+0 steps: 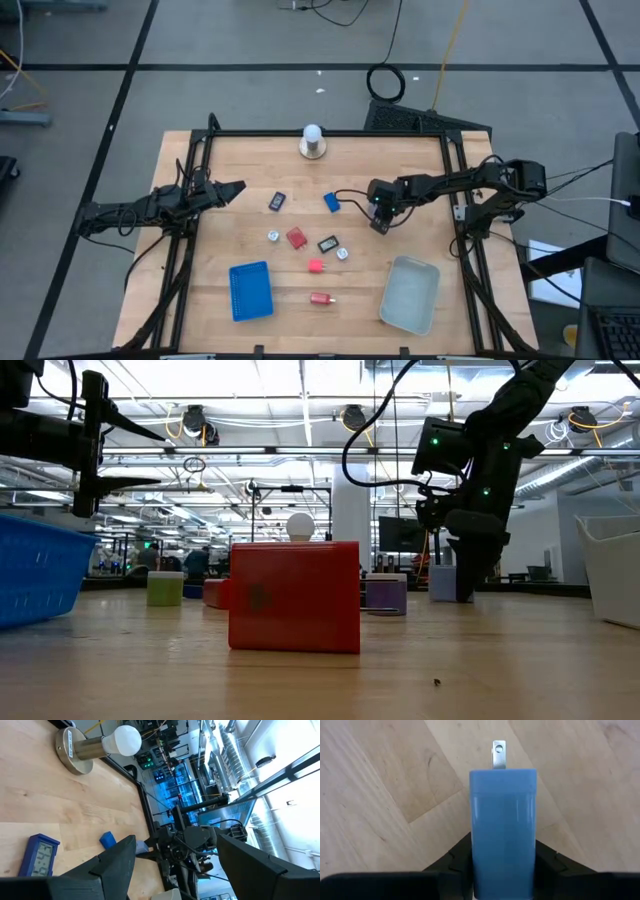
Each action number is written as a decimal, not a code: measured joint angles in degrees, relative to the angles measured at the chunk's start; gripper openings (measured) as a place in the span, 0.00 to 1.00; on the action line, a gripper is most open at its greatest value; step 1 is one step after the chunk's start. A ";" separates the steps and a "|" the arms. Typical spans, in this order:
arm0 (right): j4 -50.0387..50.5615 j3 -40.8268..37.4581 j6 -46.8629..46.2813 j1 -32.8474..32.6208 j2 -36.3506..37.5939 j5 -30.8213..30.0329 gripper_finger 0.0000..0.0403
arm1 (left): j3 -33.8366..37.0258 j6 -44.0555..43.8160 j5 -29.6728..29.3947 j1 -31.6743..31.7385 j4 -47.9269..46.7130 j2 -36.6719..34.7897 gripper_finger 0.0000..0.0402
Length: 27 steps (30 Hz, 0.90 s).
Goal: Pick & Place Office items
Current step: Put the light blue charger adapter into the gray bin
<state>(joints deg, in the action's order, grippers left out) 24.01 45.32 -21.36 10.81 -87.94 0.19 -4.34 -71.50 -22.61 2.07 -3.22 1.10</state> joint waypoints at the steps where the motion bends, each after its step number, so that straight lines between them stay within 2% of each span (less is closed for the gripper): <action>1: -0.02 0.00 -0.66 0.00 0.16 0.01 0.28 | 0.00 0.43 -0.01 -0.02 0.00 0.00 0.69; 7: -1.91 -0.07 -4.99 -0.07 3.12 4.70 0.28 | 0.00 0.86 -0.02 -0.02 0.00 0.00 0.69; 12: -7.31 -0.07 -8.50 -0.04 8.97 7.34 0.28 | 0.00 1.15 0.00 0.00 -0.02 0.02 0.69; 20: -17.67 -0.06 -13.00 -0.04 20.31 8.45 0.28 | 0.00 4.96 0.57 -0.11 0.01 0.02 0.69; 27: -26.69 0.02 -14.67 -1.41 27.75 9.73 0.28 | -0.02 6.42 4.26 -0.11 0.07 0.00 0.69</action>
<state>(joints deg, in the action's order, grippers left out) -2.69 45.34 -36.03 9.40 -60.18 9.91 -4.36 -65.08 -18.36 1.96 -3.16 1.10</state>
